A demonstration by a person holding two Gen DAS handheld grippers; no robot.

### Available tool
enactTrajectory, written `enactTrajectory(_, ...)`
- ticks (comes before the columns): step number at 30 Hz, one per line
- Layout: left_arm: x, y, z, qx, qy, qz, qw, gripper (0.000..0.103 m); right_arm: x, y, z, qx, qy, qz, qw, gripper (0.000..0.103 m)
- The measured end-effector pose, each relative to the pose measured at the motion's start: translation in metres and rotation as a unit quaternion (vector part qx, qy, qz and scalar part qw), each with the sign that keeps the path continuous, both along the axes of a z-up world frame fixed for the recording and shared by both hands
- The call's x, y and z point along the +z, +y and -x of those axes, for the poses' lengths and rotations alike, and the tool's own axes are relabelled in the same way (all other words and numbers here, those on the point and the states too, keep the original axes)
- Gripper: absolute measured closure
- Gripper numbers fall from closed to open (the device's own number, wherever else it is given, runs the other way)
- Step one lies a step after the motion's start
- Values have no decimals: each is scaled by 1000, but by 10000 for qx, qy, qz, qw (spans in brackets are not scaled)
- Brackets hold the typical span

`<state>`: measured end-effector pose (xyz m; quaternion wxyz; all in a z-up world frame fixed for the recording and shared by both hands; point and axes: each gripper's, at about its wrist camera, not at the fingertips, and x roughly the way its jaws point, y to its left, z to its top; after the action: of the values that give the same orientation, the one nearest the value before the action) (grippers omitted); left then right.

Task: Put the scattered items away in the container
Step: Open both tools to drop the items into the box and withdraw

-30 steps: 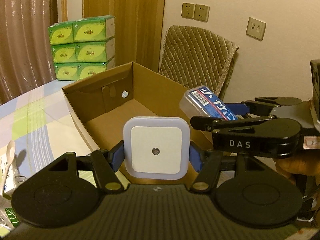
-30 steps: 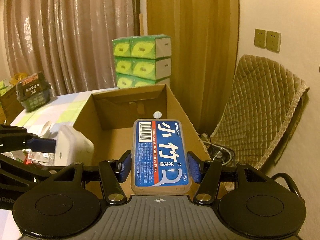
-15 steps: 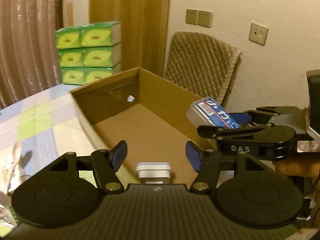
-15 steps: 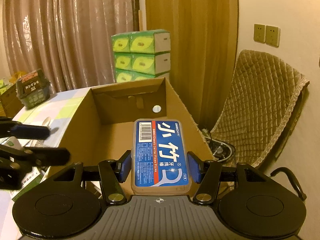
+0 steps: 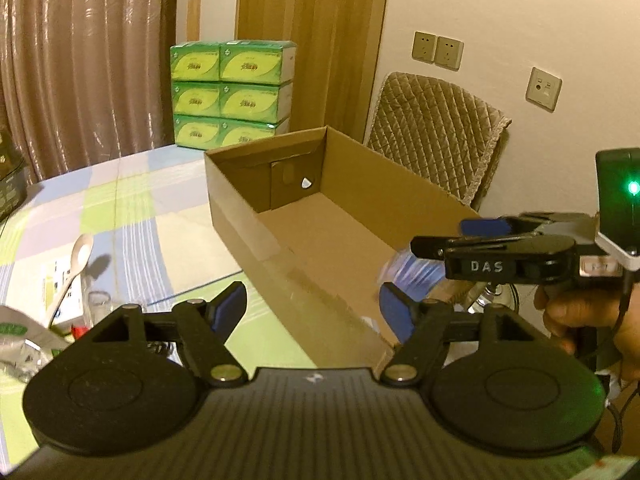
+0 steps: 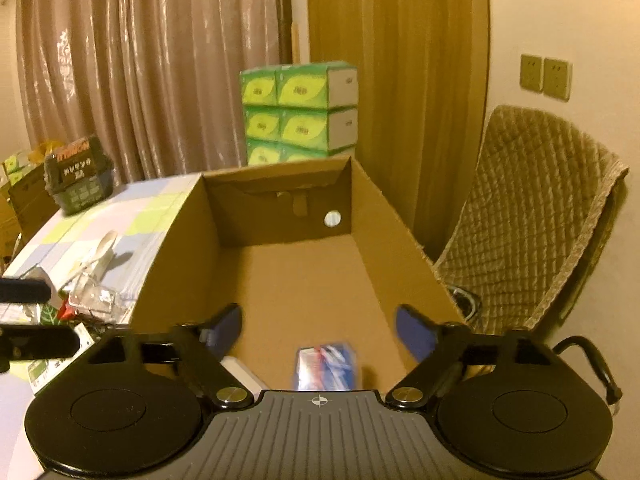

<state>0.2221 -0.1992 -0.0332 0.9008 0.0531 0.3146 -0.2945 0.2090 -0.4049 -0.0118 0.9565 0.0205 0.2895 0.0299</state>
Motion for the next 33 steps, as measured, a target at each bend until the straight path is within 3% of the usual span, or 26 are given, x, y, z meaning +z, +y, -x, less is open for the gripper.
enactTrajectory(14,-13,48,38,428,237,-16,9988,26,13,30,59,81,19,-28,10000,20)
enactTrajectory(25,-7,105,80,1041,188,-30,9944,2,30,81,99,460,25,70,9989,19)
enactTrajectory(30,-5,129,94,1195,212,-16,9926,1,30,106,107,754,98,41,9971,3)
enactTrajectory(33,-5,144,100,1291,211,-48,9914,1,25,120,108,951,184,72,9953,3)
